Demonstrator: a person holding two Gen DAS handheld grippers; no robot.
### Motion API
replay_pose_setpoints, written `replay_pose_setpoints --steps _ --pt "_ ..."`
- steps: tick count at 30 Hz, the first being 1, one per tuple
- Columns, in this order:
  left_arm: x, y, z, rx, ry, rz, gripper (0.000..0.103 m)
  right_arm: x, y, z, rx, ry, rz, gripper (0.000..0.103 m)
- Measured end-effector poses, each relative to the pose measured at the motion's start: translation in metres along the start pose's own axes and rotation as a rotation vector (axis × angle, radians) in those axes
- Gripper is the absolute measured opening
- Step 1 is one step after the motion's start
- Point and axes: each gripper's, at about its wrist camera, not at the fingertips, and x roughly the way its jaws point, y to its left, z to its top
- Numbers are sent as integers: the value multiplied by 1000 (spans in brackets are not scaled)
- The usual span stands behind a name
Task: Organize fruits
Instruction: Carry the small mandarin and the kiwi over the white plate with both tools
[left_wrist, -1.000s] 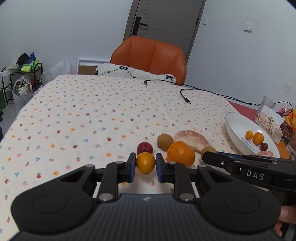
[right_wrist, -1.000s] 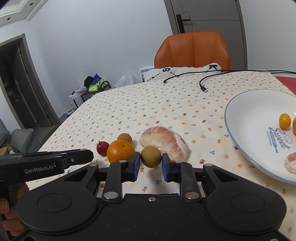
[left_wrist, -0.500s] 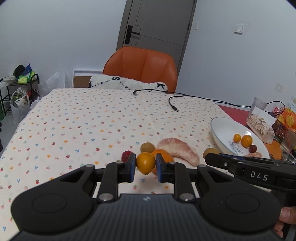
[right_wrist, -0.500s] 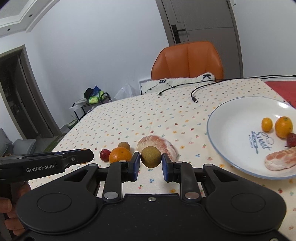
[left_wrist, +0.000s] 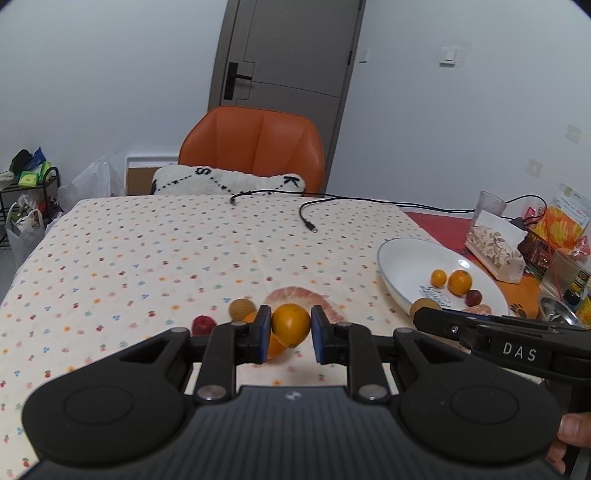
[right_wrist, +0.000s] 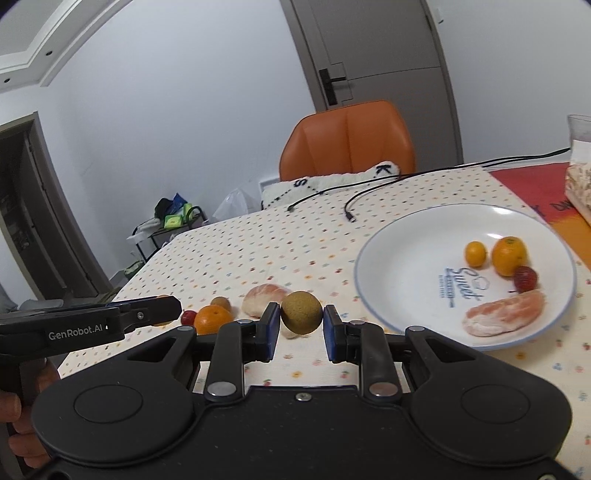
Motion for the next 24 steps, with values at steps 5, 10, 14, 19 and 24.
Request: replay_pose_setpoints --steps 5,10,14,19,24 --pt "1 -11 1 13 -3 -16 21 -8 -12 0 15 -15 -23 24" --pt "5 -20 2 23 -1 -32 21 -14 -24 1 30 -26 -45 24" --pt "10 -26 4 30 -2 -41 21 -16 -34 1 42 -30 -64 24" --pt "16 -33 7 37 -2 -52 21 -16 -45 0 55 -30 -85 24" --pt "22 -40 9 46 2 -60 21 -13 -53 -1 67 -25 -96 24"
